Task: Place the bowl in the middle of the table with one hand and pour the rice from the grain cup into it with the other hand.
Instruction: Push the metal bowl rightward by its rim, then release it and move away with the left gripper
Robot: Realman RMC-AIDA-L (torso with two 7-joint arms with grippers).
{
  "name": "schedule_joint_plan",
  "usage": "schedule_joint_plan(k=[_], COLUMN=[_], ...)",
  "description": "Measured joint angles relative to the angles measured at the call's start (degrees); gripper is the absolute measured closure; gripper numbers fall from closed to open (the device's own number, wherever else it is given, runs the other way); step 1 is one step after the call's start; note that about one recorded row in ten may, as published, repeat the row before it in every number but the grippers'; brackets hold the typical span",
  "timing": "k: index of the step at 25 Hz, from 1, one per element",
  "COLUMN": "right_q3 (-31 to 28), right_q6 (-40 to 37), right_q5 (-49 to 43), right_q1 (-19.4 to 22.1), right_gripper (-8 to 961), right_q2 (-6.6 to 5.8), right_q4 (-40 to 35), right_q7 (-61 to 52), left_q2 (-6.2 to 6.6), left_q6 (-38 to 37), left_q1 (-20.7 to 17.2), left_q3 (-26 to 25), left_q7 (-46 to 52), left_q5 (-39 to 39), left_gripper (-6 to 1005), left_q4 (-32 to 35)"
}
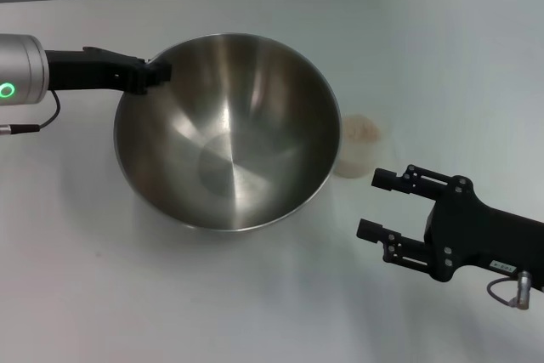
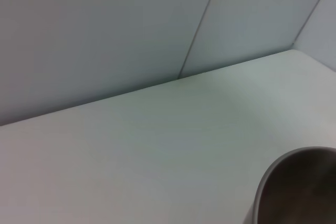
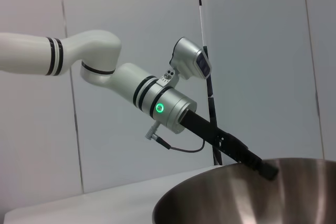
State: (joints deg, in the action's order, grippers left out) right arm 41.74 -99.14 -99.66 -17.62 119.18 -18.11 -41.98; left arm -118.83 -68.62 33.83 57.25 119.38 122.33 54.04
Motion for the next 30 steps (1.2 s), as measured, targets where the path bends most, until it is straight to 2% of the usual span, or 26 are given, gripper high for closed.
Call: schedule_joint_plan(k=[13,30], right_q3=[0.0,0.0], right_q6=[-0.4,-0.3], right_q5=[0.2,0.2], right_q1=[0.0,-0.2], right_gripper=[287,287], right_q2=[-0.09,-0.09], right_q4=[-0.2,-0.2], right_q7=[0.7,0.7], left_q2=[0.09,0.18], left_q6=[0.7,4.5], left_q1=[-0.2,0.1], left_q3=[0.1,0.1], left_q7=[-0.3,-1.9], left_q5=[0.0,0.0], left_gripper=[958,958], left_q4=[-0.4,-4.7])
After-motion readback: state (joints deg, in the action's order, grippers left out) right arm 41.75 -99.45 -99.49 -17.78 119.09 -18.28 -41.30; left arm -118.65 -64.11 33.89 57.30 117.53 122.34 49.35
